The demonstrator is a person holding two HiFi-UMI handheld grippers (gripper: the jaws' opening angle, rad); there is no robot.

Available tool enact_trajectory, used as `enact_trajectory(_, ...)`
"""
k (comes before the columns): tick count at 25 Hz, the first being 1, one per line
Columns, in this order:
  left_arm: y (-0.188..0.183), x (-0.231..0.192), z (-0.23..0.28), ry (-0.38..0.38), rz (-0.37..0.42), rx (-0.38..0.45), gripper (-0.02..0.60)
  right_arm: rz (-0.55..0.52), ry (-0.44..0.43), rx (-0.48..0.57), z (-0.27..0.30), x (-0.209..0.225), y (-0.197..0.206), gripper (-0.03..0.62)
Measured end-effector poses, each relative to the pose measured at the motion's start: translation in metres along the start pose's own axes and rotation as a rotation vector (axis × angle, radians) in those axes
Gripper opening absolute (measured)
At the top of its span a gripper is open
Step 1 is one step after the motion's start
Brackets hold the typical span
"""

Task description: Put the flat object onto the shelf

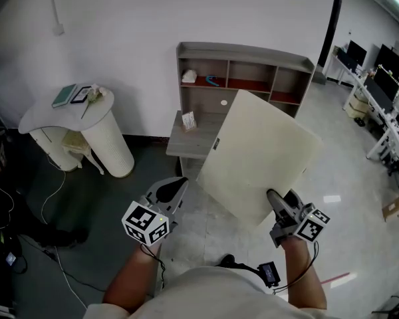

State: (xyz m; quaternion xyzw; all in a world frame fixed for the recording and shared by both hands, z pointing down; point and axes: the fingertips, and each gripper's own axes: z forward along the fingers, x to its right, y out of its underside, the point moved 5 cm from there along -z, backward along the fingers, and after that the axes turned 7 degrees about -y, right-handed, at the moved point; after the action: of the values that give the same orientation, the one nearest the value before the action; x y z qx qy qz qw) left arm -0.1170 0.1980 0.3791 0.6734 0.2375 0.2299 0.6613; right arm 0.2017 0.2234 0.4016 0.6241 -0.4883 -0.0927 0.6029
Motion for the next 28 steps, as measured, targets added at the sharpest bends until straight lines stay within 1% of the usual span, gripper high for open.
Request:
enact_trajectory(7, 0.002, 0.014, 0.092, 0.001, 0.0, 0.003, 0.015, -0.008, -0.005, -0.005, -0.004, 0.074, -0.047, 0.285)
enact_trajectory(11, 0.009, 0.031, 0.132, 0.005, 0.016, -0.011, 0.015, -0.001, -0.013, -0.013, -0.015, 0.112, -0.066, 0.285)
enact_trajectory(19, 0.024, 0.037, 0.182, 0.02, 0.015, -0.065, 0.015, 0.035, -0.001, -0.02, -0.019, 0.164, -0.07, 0.285)
enact_trajectory(28, 0.037, 0.013, 0.232, 0.051, -0.004, -0.086, 0.015, 0.042, 0.036, -0.023, 0.002, 0.201, -0.074, 0.285)
